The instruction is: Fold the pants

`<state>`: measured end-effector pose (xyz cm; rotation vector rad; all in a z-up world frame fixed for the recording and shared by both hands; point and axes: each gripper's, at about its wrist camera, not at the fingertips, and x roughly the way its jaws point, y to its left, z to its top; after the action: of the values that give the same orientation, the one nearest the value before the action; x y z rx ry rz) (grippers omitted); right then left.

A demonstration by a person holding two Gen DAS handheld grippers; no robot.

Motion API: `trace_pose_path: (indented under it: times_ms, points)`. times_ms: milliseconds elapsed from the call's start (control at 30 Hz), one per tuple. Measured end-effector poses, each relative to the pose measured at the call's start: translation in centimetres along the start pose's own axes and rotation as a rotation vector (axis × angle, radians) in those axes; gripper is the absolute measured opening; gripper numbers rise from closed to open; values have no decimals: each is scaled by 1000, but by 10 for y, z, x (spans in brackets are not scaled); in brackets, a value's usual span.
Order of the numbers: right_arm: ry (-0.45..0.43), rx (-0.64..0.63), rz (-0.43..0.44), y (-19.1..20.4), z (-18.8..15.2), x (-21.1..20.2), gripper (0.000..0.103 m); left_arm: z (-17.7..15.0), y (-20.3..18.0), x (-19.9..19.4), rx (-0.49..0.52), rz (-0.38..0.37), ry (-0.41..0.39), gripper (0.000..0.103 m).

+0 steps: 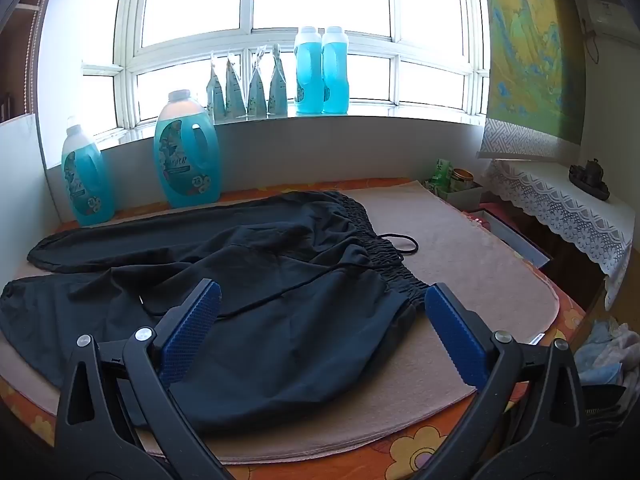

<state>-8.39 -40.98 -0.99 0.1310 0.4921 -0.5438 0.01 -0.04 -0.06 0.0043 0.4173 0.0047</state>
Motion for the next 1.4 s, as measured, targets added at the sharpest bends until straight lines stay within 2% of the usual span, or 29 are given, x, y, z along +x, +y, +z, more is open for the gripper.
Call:
trace_pose_path:
  times_ms: [333, 1400]
  points:
    - [-7, -1, -1, -1, -2, -1, 103, 2, 14, 1, -18, -8, 6, 103]
    - [-22, -30, -19, 3, 11, -2, 103, 5, 1, 11, -3, -21, 20, 103]
